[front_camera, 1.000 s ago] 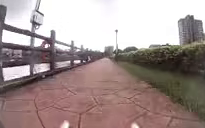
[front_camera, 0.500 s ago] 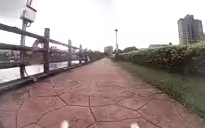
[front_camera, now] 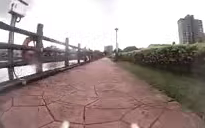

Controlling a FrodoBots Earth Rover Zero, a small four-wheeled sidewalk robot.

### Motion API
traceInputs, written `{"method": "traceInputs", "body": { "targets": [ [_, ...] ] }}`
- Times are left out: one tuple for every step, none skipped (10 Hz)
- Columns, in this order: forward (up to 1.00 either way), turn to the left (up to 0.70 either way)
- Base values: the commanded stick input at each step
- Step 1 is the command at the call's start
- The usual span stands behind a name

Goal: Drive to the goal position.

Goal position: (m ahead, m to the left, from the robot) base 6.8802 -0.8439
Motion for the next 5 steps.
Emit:
{"method": "traceInputs", "body": {
  "targets": [
    [0.7, 0.0],
    [0.7, 0.0],
    [0.7, 0.0],
    [0.7, 0.0],
    [0.7, 0.0]
  ]
}}
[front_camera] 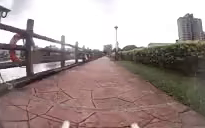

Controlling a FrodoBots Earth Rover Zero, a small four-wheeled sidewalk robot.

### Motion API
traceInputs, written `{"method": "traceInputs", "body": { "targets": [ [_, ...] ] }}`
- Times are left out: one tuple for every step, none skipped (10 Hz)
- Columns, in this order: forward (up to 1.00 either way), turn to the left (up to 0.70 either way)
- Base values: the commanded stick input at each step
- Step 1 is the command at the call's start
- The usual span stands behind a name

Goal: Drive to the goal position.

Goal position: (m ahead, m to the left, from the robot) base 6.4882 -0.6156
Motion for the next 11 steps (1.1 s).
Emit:
{"method": "traceInputs", "body": {
  "targets": [
    [0.7, 0.0],
    [0.7, 0.0],
    [0.7, 0.0],
    [0.7, 0.0],
    [0.7, 0.0],
    [0.7, 0.0],
    [0.7, 0.0],
    [0.7, 0.0],
    [0.7, 0.0],
    [0.7, 0.0],
    [0.7, 0.0]
  ]
}}
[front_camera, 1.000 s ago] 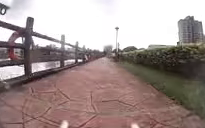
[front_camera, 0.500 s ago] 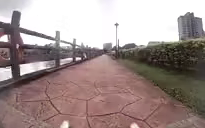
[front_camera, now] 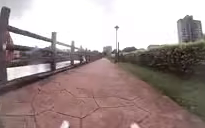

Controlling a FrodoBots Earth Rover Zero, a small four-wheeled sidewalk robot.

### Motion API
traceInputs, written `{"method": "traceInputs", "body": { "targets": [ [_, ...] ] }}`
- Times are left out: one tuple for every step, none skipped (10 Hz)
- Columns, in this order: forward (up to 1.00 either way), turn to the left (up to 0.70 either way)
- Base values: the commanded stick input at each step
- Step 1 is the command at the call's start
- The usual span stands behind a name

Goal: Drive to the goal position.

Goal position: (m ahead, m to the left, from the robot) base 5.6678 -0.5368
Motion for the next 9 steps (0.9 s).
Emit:
{"method": "traceInputs", "body": {
  "targets": [
    [0.7, 0.0],
    [0.7, 0.0],
    [0.7, 0.0],
    [0.7, 0.0],
    [0.7, 0.0],
    [0.7, 0.0],
    [0.7, 0.0],
    [0.7, 0.0],
    [0.7, 0.0]
  ]
}}
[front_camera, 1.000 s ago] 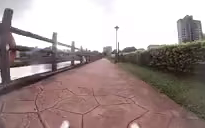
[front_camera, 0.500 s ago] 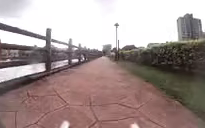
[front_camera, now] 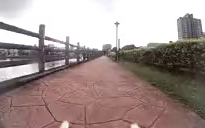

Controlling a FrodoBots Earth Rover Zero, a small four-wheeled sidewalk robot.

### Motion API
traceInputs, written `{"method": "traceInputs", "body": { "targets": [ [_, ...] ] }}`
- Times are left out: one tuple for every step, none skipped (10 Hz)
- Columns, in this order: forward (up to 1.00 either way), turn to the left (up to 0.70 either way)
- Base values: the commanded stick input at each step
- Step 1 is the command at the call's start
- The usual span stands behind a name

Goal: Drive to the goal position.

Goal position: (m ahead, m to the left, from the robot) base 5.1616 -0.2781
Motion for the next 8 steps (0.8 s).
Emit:
{"method": "traceInputs", "body": {
  "targets": [
    [0.7, 0.0],
    [0.7, 0.0],
    [0.7, 0.0],
    [0.7, 0.0],
    [0.7, 0.0],
    [0.7, 0.0],
    [0.7, 0.0],
    [0.7, 0.0]
  ]
}}
